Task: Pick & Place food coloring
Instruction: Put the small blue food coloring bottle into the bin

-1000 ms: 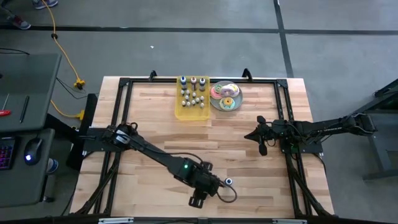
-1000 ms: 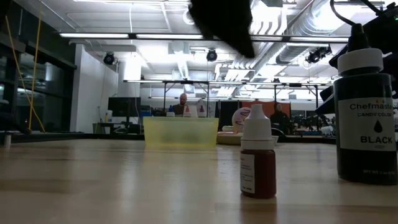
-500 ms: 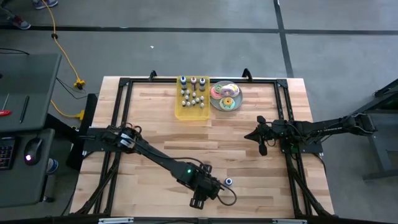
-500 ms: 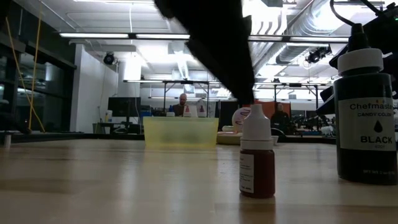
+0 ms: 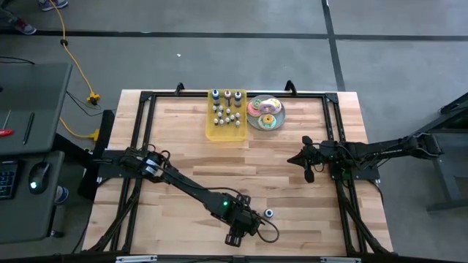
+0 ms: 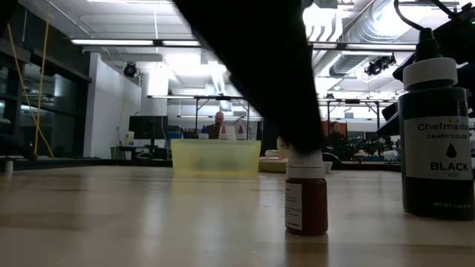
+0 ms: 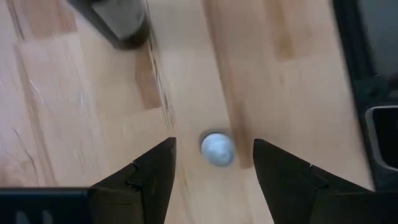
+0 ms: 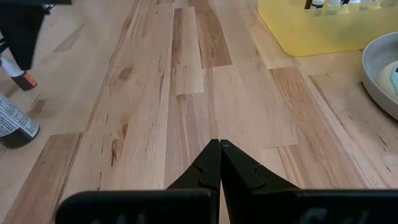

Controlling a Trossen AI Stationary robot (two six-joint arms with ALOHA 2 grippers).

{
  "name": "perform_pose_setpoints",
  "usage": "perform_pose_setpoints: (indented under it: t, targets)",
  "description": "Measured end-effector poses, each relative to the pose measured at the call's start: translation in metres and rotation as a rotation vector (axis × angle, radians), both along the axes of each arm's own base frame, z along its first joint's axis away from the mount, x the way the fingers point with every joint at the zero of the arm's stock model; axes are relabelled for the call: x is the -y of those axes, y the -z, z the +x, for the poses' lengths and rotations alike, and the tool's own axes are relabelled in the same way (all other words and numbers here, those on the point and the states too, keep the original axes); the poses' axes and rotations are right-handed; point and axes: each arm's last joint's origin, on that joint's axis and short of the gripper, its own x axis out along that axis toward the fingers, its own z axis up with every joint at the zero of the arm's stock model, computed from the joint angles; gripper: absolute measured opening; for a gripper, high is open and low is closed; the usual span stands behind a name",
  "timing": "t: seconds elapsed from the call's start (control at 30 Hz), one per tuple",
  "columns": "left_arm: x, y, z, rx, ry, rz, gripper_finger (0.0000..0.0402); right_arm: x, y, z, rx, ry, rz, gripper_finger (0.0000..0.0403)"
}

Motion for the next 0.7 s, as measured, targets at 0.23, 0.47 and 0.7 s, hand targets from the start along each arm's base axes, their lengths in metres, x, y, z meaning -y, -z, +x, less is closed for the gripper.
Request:
perform_pose_setpoints:
  t: [0.23, 0.47, 0.7]
  targets:
    - [0.0003, 0.0066, 0.0012, -0.01, -0.001, 0.008, 0.0209, 0.0, -0.0001, 0.0, 0.001, 0.0, 0.0, 0.0]
    - [0.0001, 0.0074, 0.0017, -0.004, -0.006, 0.014, 0.0209, 0.0, -0.0001, 0.0, 0.001, 0.0, 0.0, 0.0]
    - [0.0003, 0.0072, 0.0021, -0.001, -0.009, 0.011, 0.0209, 0.0, -0.0001, 0.0001, 0.002, 0.0, 0.0, 0.0]
